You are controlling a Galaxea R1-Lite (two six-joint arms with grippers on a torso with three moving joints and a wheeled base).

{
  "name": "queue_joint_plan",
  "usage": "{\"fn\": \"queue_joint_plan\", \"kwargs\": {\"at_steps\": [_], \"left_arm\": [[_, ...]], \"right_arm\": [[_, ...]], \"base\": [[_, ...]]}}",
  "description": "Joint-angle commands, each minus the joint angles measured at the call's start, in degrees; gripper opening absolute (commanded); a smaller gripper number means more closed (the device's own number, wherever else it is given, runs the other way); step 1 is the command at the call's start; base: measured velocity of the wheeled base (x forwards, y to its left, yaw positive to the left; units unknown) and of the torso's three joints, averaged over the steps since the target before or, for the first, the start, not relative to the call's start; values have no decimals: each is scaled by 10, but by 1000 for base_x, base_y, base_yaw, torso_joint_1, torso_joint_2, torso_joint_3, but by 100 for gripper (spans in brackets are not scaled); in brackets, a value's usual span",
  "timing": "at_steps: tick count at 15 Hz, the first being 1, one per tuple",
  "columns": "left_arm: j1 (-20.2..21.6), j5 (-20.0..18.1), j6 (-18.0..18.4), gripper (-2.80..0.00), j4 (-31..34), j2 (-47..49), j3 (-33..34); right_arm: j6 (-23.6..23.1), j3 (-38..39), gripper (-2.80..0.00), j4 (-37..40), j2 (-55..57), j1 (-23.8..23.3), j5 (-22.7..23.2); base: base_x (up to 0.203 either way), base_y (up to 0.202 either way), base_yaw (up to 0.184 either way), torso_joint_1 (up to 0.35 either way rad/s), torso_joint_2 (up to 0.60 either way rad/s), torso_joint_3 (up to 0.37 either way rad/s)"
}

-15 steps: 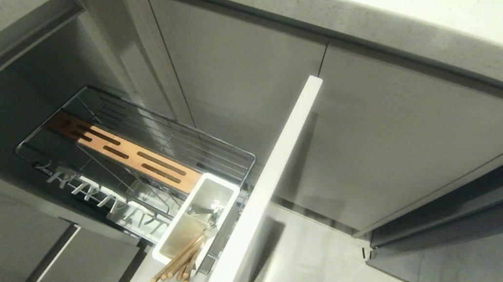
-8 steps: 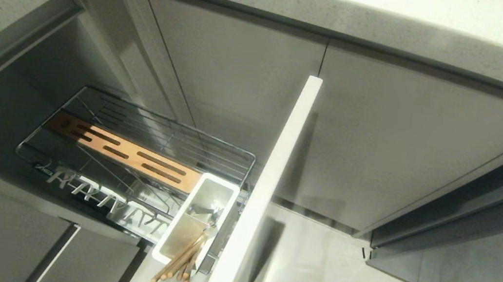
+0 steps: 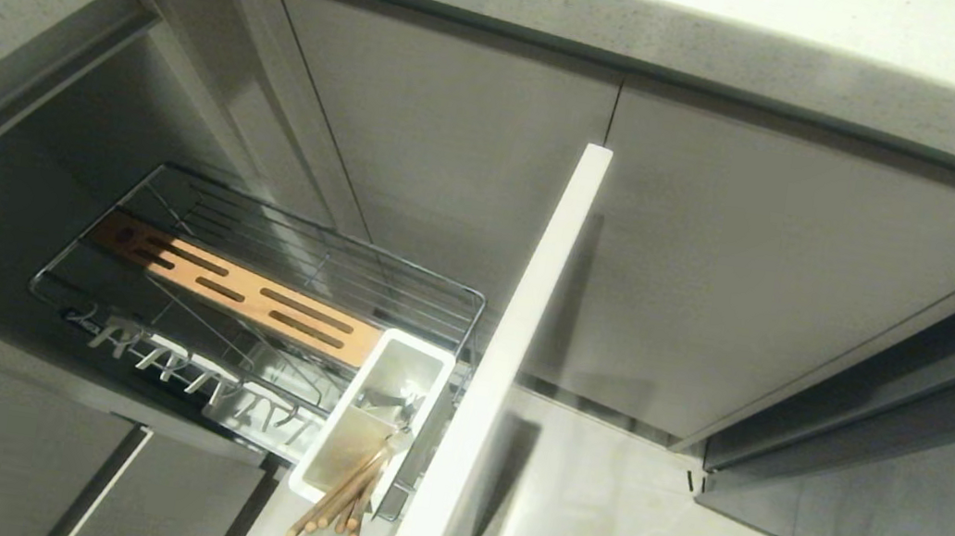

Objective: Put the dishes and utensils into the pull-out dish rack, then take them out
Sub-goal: Pick up the fork and place it in the cupboard

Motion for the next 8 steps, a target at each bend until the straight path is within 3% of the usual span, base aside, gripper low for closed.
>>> {"fn": "queue_joint_plan", "kwargs": {"at_steps": [1, 8], "left_arm": [[-5, -4, 1, 0, 8, 18, 0], [-41, -42, -1, 0, 28, 33, 0]], "right_arm": [[0, 0, -280, 0, 0, 0, 0], [0, 0, -280, 0, 0, 0, 0]], "base": [[0, 0, 0, 0, 0, 0], [0, 0, 0, 0, 0, 0]]}}
